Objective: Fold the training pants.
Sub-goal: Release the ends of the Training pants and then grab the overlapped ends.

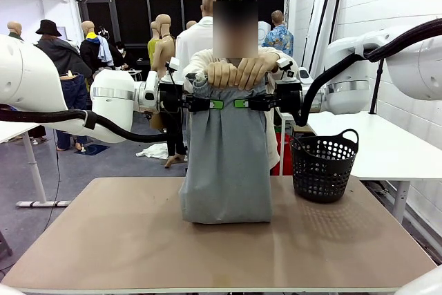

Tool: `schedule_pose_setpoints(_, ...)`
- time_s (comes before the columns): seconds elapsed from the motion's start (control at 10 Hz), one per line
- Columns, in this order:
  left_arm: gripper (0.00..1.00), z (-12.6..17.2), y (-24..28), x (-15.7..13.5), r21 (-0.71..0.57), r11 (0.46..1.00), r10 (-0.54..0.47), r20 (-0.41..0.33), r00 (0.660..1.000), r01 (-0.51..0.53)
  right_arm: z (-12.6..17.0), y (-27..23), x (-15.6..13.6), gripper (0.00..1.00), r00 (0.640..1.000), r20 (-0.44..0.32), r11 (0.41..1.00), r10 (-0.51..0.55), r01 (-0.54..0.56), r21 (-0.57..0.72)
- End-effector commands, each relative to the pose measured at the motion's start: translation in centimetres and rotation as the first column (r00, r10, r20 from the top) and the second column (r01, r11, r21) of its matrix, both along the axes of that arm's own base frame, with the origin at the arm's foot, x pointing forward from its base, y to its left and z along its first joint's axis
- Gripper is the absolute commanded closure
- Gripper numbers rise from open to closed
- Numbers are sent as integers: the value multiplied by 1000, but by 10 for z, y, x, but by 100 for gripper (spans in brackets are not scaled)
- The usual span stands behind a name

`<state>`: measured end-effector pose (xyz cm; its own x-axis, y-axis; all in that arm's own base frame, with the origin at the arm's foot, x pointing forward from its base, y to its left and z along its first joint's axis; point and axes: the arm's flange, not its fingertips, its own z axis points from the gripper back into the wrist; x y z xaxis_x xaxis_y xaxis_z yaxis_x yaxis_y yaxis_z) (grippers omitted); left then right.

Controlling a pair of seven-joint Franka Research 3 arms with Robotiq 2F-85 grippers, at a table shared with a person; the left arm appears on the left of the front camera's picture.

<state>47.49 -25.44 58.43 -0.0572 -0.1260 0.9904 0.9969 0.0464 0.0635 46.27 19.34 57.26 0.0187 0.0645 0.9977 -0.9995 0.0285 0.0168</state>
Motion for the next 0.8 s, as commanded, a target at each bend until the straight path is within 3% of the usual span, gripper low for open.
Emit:
schedule_pose_setpoints(0.0, 100, 1, 0, -4, -25, 1000, 1, 10, 1000, -1, 4, 0, -1, 100, 1000, 2, 1000, 10, -10, 14)
schedule_pose_setpoints(0.7, 100, 1, 0, -4, -25, 1000, 1, 10, 1000, -1, 4, 0, -1, 100, 1000, 2, 1000, 10, -10, 14)
